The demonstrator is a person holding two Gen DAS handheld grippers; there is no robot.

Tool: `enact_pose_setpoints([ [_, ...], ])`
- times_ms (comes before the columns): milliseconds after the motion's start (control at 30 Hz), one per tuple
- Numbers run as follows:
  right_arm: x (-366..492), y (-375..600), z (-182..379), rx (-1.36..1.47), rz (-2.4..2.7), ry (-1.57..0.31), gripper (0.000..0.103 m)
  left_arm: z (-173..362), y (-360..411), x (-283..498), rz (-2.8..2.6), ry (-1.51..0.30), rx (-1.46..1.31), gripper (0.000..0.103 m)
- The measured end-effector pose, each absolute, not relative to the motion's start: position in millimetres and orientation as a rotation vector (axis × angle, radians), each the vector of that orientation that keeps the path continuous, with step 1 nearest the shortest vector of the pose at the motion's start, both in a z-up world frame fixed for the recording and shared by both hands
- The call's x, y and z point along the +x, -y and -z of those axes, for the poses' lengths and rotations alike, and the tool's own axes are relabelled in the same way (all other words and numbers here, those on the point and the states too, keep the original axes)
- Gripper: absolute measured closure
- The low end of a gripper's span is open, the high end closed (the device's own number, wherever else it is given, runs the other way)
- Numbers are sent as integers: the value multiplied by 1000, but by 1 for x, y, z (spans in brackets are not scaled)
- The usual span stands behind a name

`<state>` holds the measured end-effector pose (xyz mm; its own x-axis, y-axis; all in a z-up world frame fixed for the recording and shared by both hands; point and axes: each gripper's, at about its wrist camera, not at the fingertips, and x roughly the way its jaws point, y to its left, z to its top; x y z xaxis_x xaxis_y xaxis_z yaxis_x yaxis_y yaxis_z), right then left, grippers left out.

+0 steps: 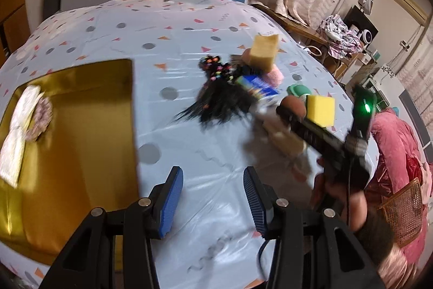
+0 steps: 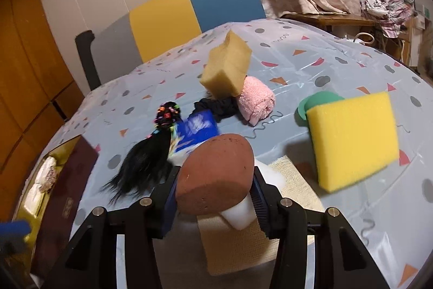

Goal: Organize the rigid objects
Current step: 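Grasp the brown oval makeup sponge with the right gripper while the left gripper reaches for the hairpiece, then close the left gripper on the black beaded hairpiece and lift it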

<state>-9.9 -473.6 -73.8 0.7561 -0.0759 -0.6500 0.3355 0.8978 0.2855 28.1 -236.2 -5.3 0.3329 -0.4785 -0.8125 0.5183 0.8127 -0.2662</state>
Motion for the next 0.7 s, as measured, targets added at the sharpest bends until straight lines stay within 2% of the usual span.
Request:
enact_pose_setpoints([
  [333, -47, 469, 74, 447, 227, -627, 54, 16, 296, 86, 615, -1092, 57, 55],
  [533, -68, 452, 66, 436, 74, -510, 54, 35, 328, 129, 567, -1127, 55, 55],
  [700, -67, 435, 75, 373, 5, -553, 54, 54, 347, 159, 551, -1174, 29, 51],
])
